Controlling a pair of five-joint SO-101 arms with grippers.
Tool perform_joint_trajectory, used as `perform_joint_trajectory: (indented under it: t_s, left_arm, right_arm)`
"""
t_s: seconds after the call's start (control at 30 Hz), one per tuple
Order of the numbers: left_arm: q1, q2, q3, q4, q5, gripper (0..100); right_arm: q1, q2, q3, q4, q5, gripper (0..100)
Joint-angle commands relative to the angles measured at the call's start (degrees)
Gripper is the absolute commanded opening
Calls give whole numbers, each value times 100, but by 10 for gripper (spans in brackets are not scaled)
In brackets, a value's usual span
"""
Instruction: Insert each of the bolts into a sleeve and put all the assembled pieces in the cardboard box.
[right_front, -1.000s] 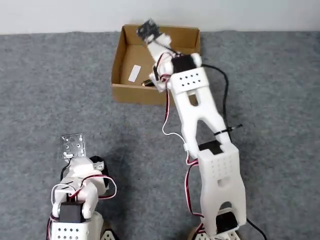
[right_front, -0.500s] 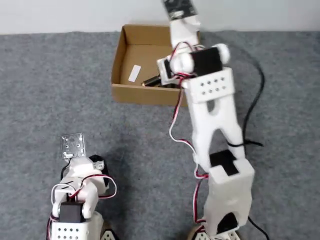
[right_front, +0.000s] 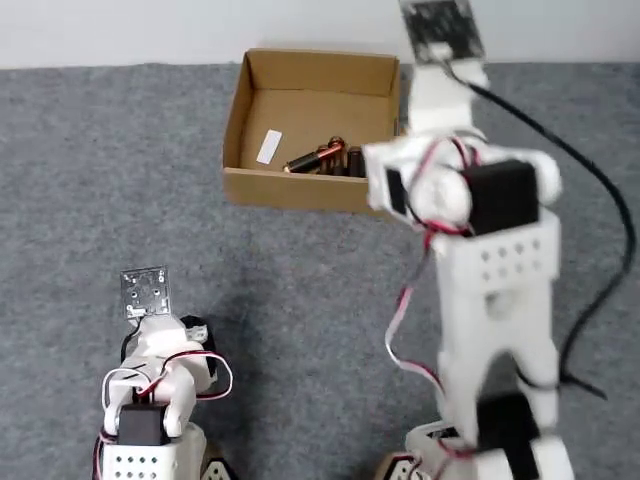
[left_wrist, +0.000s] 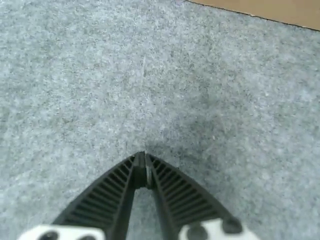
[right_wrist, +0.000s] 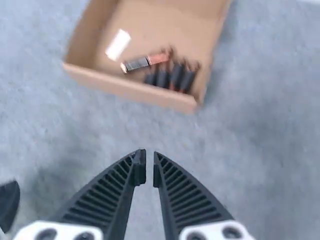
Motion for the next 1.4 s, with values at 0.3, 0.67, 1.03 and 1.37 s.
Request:
perform_joint_trajectory:
  t_s: [0.3,0.67,1.03,1.37]
  left_arm:
    - [0,-44,-22,44,35,6]
    - [0,-44,-22,44,35,6]
    - [0,-44,-22,44,35,6]
    - [0,-44,-22,44,35,6]
  right_arm:
    - [1279,-4022,5486,-1719,-9,9]
    - [1349,-6536,8905,-3055,0,8]
    - [1349,-8040,10576,-3055,-9,8]
    - [1358,-8892,11569,-3257,-18,8]
